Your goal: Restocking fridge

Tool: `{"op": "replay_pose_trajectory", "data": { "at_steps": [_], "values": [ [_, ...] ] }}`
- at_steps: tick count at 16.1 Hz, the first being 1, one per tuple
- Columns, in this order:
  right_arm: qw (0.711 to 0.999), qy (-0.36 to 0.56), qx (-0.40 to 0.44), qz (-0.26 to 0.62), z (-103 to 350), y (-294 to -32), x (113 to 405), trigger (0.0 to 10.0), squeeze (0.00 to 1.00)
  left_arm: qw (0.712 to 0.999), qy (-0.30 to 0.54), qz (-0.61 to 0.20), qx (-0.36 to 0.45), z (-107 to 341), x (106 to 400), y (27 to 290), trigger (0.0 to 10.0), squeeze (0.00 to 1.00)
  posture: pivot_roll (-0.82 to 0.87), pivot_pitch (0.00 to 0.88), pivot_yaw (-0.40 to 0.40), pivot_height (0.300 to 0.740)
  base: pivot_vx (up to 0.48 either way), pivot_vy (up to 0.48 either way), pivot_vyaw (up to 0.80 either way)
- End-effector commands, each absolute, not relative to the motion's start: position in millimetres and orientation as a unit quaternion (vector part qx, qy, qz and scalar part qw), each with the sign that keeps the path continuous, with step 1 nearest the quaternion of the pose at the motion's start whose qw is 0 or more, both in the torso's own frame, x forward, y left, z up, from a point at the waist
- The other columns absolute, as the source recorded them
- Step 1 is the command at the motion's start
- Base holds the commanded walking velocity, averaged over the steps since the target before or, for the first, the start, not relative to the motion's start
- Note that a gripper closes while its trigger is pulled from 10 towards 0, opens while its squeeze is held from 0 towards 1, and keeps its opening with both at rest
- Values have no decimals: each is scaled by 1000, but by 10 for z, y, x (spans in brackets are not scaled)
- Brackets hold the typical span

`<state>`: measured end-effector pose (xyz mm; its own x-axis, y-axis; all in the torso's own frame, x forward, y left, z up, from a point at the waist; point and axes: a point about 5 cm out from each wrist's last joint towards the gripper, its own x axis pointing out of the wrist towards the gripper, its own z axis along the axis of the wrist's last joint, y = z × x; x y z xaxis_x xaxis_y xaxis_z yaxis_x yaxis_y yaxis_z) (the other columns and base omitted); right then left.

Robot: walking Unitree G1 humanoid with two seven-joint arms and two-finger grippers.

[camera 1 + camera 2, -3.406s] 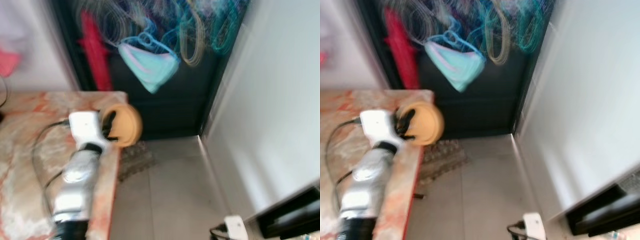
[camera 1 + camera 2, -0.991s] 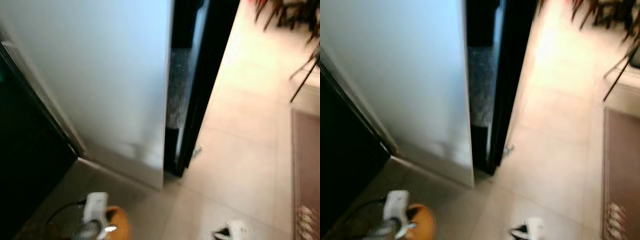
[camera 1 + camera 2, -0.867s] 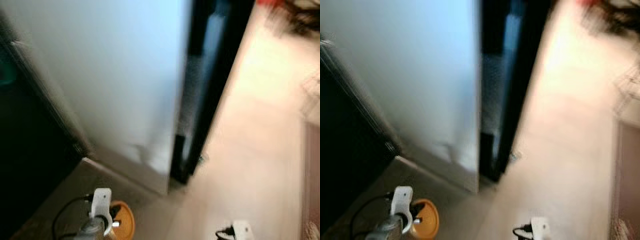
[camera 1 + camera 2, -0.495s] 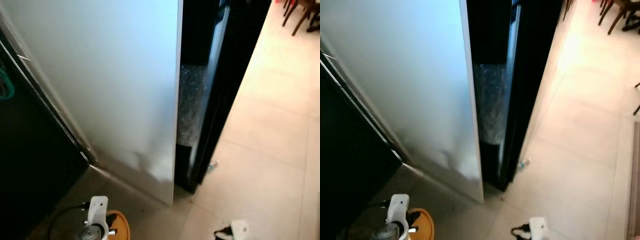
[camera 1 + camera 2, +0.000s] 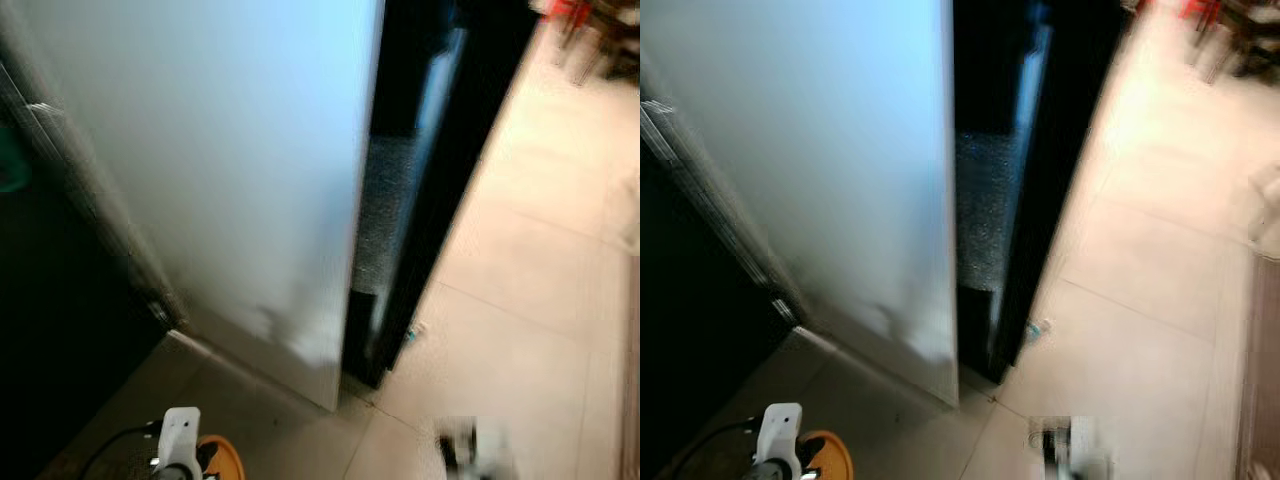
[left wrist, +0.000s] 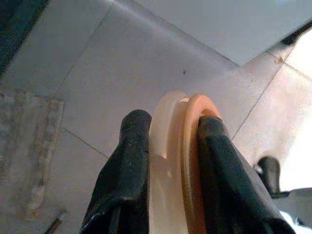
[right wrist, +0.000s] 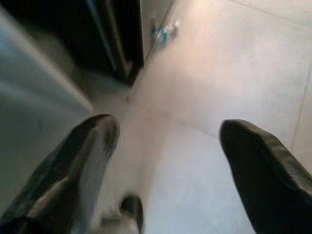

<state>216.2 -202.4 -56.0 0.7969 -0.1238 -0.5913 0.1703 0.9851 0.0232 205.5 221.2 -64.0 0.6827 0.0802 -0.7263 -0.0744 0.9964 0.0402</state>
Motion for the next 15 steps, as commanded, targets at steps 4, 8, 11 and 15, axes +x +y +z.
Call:
{"op": "replay_pose_trajectory", "data": {
  "at_steps": [4,8,11,15],
  "values": [
    [983,161,30,-87,34,-2116,2824,10000,0,905,423,46,-4,-741,1883,2202,10000,0,-84,101,-8,740,0,0,0],
    [995,89,29,-20,288,-1946,3034,10000,0,904,424,48,-5,-753,1857,2203,10000,0,-89,105,-6,740,0,0,0],
    [998,51,31,6,500,-1867,3209,10000,0,904,425,50,-7,-759,1847,2202,10000,0,-81,104,-6,740,0,0,0],
    [999,16,21,44,799,-1773,3446,10000,0,902,428,52,-7,-767,1830,2205,10000,0,-80,102,-5,740,0,0,0]
  ]
}}
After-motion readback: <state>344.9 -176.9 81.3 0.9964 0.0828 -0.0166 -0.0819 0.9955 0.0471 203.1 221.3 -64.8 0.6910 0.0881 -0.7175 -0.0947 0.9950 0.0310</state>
